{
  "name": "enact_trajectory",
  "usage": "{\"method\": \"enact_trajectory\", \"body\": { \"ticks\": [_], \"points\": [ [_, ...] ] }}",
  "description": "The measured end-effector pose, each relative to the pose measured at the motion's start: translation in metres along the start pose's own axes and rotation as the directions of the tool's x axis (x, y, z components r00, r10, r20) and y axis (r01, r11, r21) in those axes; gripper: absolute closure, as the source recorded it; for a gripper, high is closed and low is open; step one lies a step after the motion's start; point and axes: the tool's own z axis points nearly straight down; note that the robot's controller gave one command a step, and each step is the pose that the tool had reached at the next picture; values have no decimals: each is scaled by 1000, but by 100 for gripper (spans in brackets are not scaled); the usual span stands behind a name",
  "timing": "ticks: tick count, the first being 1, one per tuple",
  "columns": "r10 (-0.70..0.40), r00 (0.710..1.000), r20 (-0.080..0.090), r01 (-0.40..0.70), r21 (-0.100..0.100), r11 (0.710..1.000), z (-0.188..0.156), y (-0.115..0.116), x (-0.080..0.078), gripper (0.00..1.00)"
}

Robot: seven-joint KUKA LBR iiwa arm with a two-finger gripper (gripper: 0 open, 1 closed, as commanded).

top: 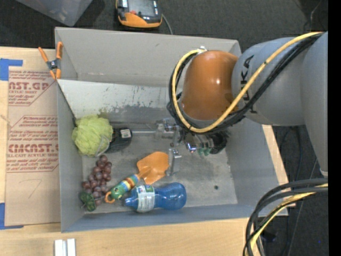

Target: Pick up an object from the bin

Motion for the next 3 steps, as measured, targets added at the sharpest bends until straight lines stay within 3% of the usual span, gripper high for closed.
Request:
{"method": "enact_trajectory", "body": {
  "ticks": [1, 2, 3],
  "points": [
    [29, 999, -17, -29, -2, 1000, 83, -1, 0, 0],
    [-25, 1000, 15, 25, 0, 1000, 85, 1, -15, 0],
    [25, 1000, -10, -25, 1, 1000, 81, -2, -3, 100]
  ]
}}
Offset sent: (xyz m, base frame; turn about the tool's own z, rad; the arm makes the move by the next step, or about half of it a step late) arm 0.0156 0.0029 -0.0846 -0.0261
